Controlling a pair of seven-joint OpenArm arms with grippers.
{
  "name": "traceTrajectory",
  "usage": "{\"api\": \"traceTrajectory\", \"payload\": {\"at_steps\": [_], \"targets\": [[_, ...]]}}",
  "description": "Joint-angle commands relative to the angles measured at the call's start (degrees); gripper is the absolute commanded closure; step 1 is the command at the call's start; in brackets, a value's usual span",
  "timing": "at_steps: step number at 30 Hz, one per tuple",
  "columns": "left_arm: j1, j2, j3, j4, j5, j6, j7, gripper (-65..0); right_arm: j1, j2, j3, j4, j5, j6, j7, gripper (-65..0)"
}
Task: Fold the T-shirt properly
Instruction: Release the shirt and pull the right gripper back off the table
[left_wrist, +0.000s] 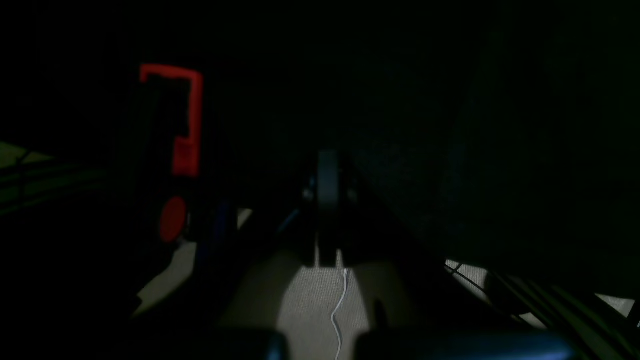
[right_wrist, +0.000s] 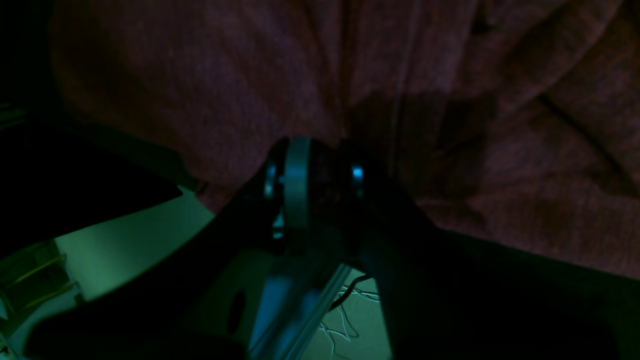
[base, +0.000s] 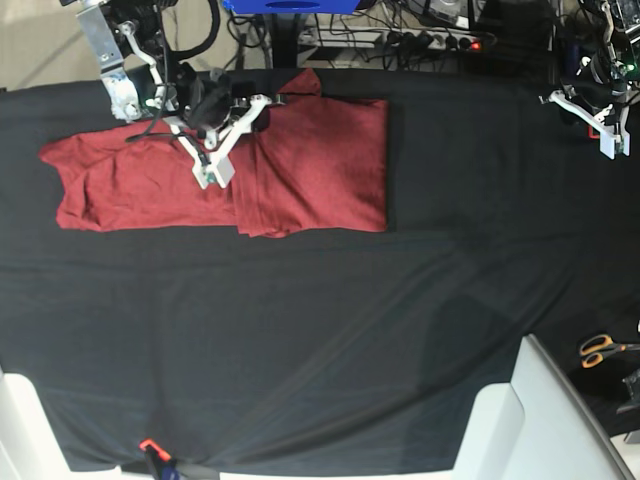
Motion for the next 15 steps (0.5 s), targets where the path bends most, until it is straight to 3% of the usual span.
{"api": "traceTrajectory", "payload": {"at_steps": [1, 9, 13, 15], "targets": [[0.09, -1.10, -0.42, 0.71, -0.30, 0.07, -0.98, 0.0, -0.58, 0.17, 0.16, 0.59, 0.11, 0.07, 0.06, -9.0], [0.09, -1.10, -0.42, 0.71, -0.30, 0.07, -0.98, 0.0, -2.34, 0.35, 1.30, 15.80, -0.24, -0.28, -3.01, -9.0], [0.18, -1.10, -0.51, 0.71, -0.30, 0.07, -0.98, 0.0, -1.99, 2.46, 8.60, 22.21, -0.32, -0.28, -4.16, -9.9], [0.27, -1.10, -0.51, 0.71, -0.30, 0.07, -0.98, 0.0, 0.12, 4.22, 15.19, 22.21, 0.29, 0.07, -4.77, -14.3]]}}
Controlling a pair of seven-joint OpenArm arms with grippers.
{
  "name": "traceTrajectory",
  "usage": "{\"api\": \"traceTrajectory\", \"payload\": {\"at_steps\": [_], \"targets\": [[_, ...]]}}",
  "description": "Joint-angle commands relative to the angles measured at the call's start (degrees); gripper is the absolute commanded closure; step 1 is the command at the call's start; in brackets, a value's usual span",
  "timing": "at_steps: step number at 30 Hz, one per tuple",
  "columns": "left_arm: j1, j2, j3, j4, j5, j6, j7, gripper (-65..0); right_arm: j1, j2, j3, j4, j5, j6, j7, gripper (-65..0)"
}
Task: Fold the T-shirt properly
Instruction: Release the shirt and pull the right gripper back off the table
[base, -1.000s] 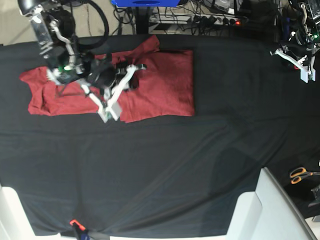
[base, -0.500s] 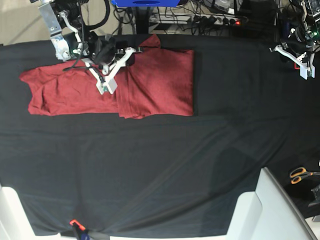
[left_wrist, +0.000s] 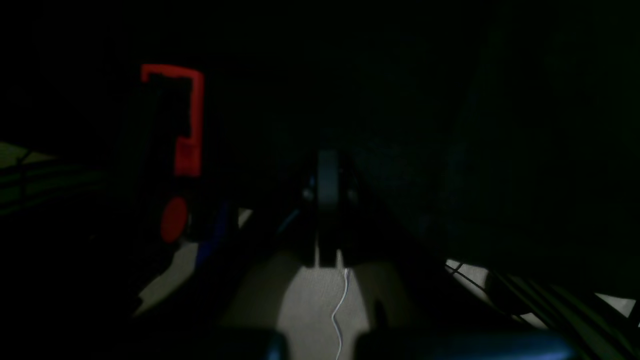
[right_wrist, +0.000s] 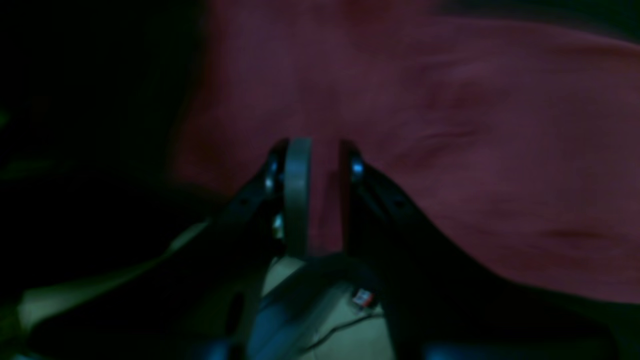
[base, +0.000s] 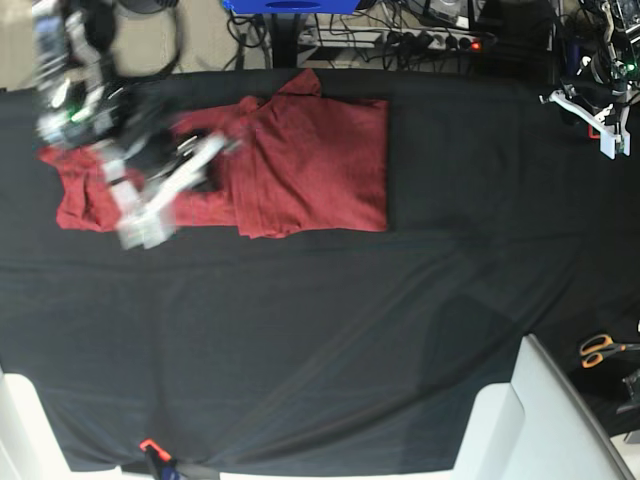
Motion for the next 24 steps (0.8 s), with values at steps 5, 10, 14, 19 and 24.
{"api": "traceTrajectory", "payload": {"at_steps": [5, 10, 14, 19, 24], "targets": [[0.88, -1.08, -0.38, 0.71, -0.30, 0.07, -1.02, 0.0, 4.82, 4.68, 16.26, 0.57, 8.77, 5.68, -5.38, -27.8], [0.88, -0.91, -0.38, 0.71, -0.30, 0.07, -1.02, 0.0, 10.09, 8.37, 29.36, -8.83, 17.21, 26.95, -15.75, -32.6], [0.88, -0.03, -0.38, 0.89, -0.30, 0.07, -1.02, 0.0, 13.87, 8.98, 39.47, -23.34, 23.63, 40.71, -21.03, -53.9], [2.03, 0.15, -0.38, 0.97, -0.30, 0.07, -1.02, 0.0, 17.13, 11.36, 44.31, -35.12, 24.51, 40.71, -24.02, -63.2], [2.11, 0.15, -0.38, 1.06, -0.30, 0.07, -1.02, 0.0, 22.49, 16.19, 43.08, -49.71, 24.42, 40.71, -23.84, -63.3]]}}
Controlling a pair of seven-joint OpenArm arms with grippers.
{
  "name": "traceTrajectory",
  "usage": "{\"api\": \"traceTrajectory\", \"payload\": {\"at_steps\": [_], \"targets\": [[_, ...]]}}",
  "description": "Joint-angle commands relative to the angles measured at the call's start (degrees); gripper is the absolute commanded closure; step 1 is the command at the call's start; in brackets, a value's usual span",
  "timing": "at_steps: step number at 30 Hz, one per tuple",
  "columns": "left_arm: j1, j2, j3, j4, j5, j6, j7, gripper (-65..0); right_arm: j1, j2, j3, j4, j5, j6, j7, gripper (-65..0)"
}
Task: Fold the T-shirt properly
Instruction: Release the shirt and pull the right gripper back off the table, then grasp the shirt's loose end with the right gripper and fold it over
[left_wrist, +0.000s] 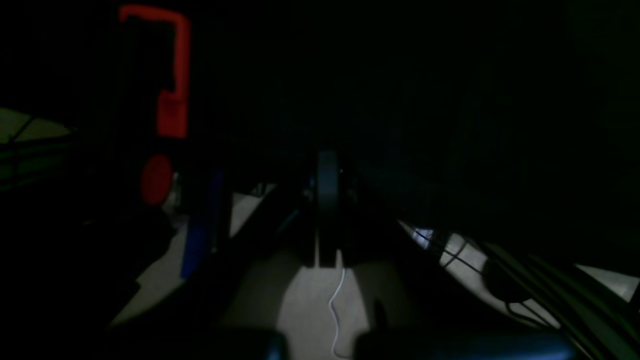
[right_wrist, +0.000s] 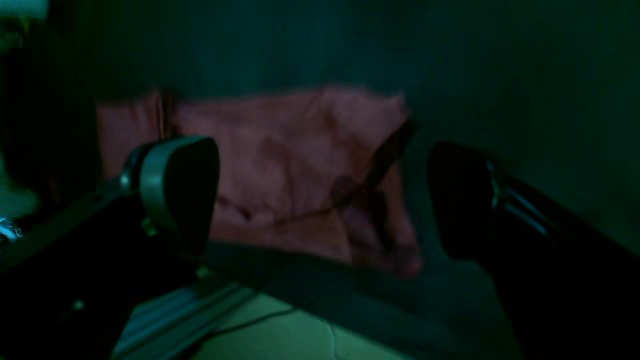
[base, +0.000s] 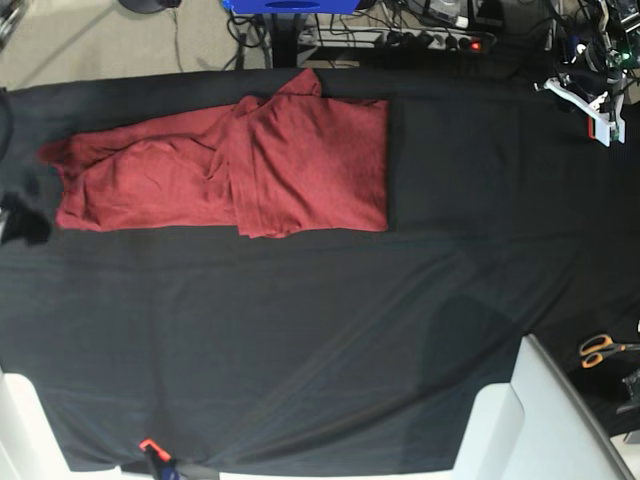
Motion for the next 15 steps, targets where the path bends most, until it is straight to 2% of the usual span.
{"api": "traceTrajectory", "payload": {"at_steps": [1, 7, 12, 15], "targets": [[0.30, -0.94, -0.38, 1.00, -0.52, 0.07, -0.85, 0.0, 1.01, 1.90, 0.39, -1.91, 0.33, 0.12, -0.08, -63.5], [0.30, -0.94, -0.38, 1.08, -0.87, -0.11, -0.94, 0.0, 2.42, 4.10, -0.14, -16.94, 0.16, 0.12, 6.78, -63.6], [0.12, -0.77, -0.73, 1.08, -0.78, -6.61, -0.94, 0.0, 2.42, 3.57, -0.14, -20.63, -4.85, 0.12, 8.97, -63.8], [-0.14, 0.20, -0.90, 1.08, -0.61, -6.70, -0.94, 0.0, 2.50, 1.90, -0.14, -22.65, -7.75, 0.12, 10.56, -63.8]]}}
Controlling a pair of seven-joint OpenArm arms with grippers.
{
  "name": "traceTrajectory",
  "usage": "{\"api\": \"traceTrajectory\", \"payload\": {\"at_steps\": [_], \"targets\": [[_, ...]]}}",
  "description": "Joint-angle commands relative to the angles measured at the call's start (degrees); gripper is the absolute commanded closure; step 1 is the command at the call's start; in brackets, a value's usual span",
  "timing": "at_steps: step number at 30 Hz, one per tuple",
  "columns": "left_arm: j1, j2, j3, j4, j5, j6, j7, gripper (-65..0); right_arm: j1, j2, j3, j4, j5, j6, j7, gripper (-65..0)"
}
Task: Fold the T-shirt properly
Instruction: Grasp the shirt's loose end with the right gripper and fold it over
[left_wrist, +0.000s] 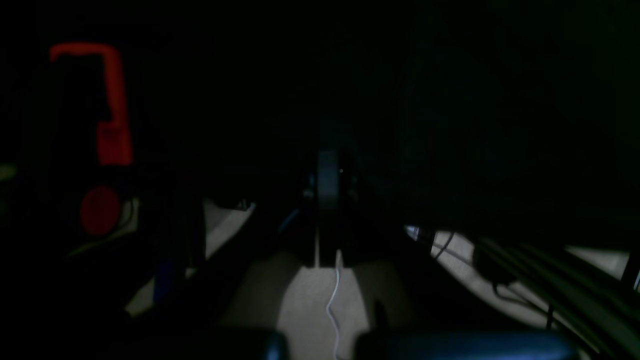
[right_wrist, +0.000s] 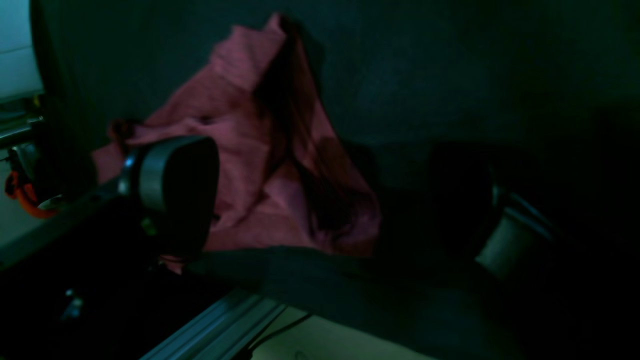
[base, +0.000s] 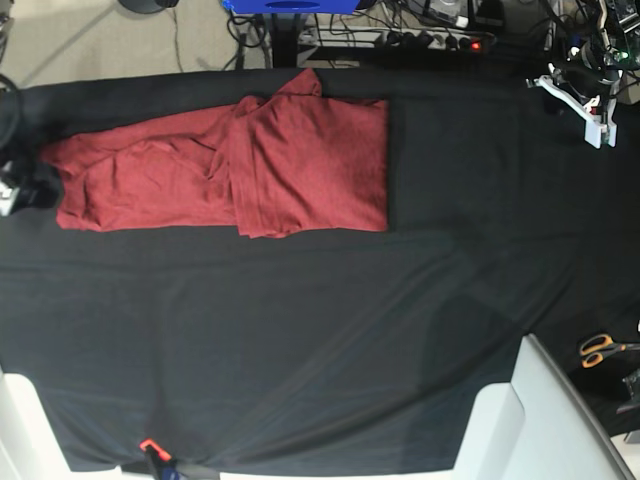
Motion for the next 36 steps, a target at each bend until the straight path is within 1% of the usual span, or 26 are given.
{"api": "traceTrajectory", "payload": {"at_steps": [1, 4, 8, 11, 13, 16, 20, 21, 26, 28, 31, 36], "targets": [[0.23, -0.70, -0.47, 1.00, -0.26, -0.34, -0.74, 0.0, 0.65, 0.63, 0.26, 0.54, -0.51, 0.47, -0.09, -63.8], [0.14, -0.61, -0.29, 1.00, -0.26, -0.34, -0.74, 0.0, 0.65, -1.74, -0.36, 0.63, -3.67, 0.47, -0.26, -63.6], [0.14, -0.61, -0.38, 1.00, -0.26, -0.34, -0.74, 0.0, 0.65, -2.62, -8.10, 0.54, -3.76, 0.47, -0.26, -63.2], [0.23, -0.70, -0.38, 0.82, -0.26, -0.34, -0.74, 0.0, 0.65, -2.89, -10.91, 0.54, -3.76, 0.47, -0.35, -63.2], [0.23, -0.70, -0.38, 0.73, -0.26, -0.34, -0.74, 0.0, 0.47, -3.94, -11.00, 0.54, -3.76, 0.47, -1.32, -63.2], [0.14, -0.70, -0.29, 0.73, -0.26, -0.34, -0.74, 0.0, 0.38, -4.47, -11.00, 0.80, -3.76, 0.47, -5.01, -63.2], [0.14, -0.70, -0.03, 0.73, -0.26, -0.34, -0.74, 0.0, 0.38, -5.96, -11.00, 0.89, -3.76, 0.47, -7.21, -63.2], [0.14, -0.70, -0.03, 0.73, -0.26, -0.34, -0.74, 0.0, 0.29, -6.05, -11.00, 0.89, -3.76, 0.47, -7.47, -63.2], [0.14, -0.70, -0.03, 0.65, -0.26, -0.34, -0.74, 0.0, -1.46, -8.60, -11.08, 2.56, -3.76, 0.47, -7.74, -63.0], [0.14, -0.70, -0.03, 0.65, -0.26, -0.34, -0.74, 0.0, -2.78, -9.74, -11.08, 3.97, -3.76, 0.47, -8.09, -60.9], [0.14, -0.70, -0.03, 0.65, -0.26, -0.34, -0.74, 0.0, -3.40, -10.54, -11.08, 4.93, -3.76, 0.47, -8.00, -56.7], [0.06, -0.70, -0.03, 0.65, -0.26, -0.34, -0.74, 0.0, -3.40, -10.89, -11.26, 4.93, -4.20, 0.47, -8.09, -55.8]]}}
